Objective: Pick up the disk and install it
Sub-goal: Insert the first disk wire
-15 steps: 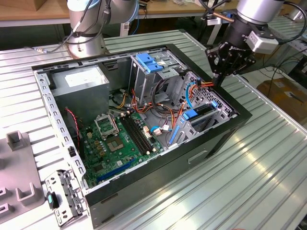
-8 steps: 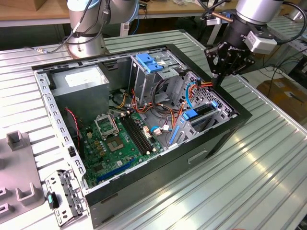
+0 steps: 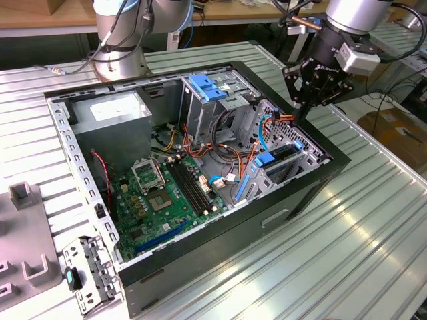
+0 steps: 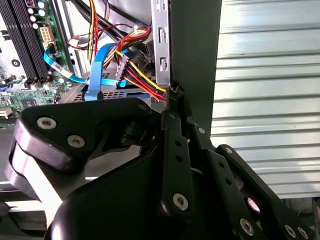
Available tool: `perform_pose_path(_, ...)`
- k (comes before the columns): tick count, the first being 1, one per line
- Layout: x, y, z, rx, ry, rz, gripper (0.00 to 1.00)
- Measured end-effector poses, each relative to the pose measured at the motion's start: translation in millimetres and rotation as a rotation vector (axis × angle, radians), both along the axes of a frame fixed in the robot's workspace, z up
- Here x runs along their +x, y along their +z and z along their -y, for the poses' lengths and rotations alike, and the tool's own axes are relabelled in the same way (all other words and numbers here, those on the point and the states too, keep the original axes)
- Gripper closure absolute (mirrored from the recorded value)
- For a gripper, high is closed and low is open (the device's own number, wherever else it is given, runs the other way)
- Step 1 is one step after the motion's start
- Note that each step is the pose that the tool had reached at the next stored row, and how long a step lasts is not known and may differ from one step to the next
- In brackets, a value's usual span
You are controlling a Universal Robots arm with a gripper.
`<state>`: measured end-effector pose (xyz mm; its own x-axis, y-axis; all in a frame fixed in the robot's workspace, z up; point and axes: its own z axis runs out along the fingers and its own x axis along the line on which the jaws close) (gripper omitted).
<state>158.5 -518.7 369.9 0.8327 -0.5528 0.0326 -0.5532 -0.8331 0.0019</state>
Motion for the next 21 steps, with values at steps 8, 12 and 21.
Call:
perform_pose_path(8,-0.7,0.0,0.0,0.0000,-0.129,0.0000,0.84)
perform_pose_path(12,-3.1,0.1,-0.1,-0.0001,-0.172,0.0000,0.84)
perform_pose_path(21,-6.9,0.0,0.0,0.0000,-0.173,0.0000,0.84)
